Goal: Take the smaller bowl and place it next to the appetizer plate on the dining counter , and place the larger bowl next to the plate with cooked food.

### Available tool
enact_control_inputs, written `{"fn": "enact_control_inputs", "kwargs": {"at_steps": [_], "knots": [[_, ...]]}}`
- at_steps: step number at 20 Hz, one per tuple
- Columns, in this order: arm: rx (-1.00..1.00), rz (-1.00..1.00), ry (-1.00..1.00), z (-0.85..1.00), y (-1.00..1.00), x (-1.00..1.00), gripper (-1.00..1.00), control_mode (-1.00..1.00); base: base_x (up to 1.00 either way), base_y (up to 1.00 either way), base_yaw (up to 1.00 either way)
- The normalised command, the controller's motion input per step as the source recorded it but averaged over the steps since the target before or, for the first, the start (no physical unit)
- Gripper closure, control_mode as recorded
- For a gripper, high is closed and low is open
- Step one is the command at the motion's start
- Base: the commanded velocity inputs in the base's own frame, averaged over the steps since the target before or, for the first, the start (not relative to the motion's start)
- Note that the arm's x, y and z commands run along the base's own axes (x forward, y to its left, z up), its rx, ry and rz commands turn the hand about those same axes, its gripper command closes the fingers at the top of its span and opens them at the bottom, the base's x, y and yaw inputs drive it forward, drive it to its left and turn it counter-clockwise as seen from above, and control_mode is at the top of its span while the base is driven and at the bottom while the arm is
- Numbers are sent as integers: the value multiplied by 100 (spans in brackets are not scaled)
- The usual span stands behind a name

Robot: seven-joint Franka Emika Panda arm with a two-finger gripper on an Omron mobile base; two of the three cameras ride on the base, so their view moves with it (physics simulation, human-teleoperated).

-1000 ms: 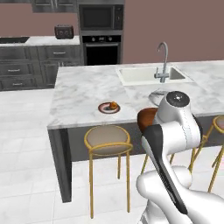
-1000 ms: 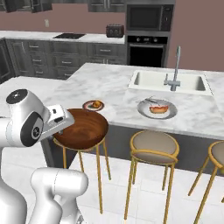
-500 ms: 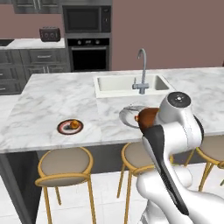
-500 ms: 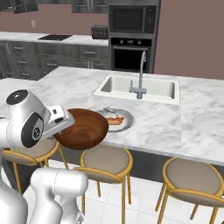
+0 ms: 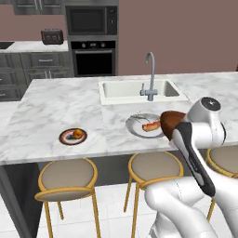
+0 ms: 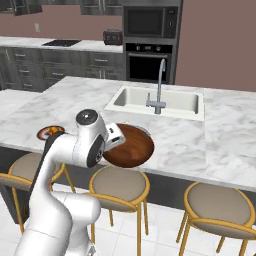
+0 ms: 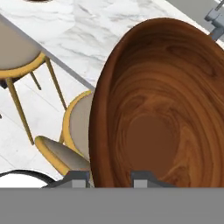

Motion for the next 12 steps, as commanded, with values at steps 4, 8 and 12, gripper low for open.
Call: {"fn": "enact_control_inputs", "kwargs": {"at_steps": [4,8,12], "knots": [[1,4,0,-24,-100,100,100,-100,0,0,0],[0,1,0,-8,-93,97,100,-100,0,0,0],[0,1,0,-1,-55,100,100,-100,0,0,0]]}}
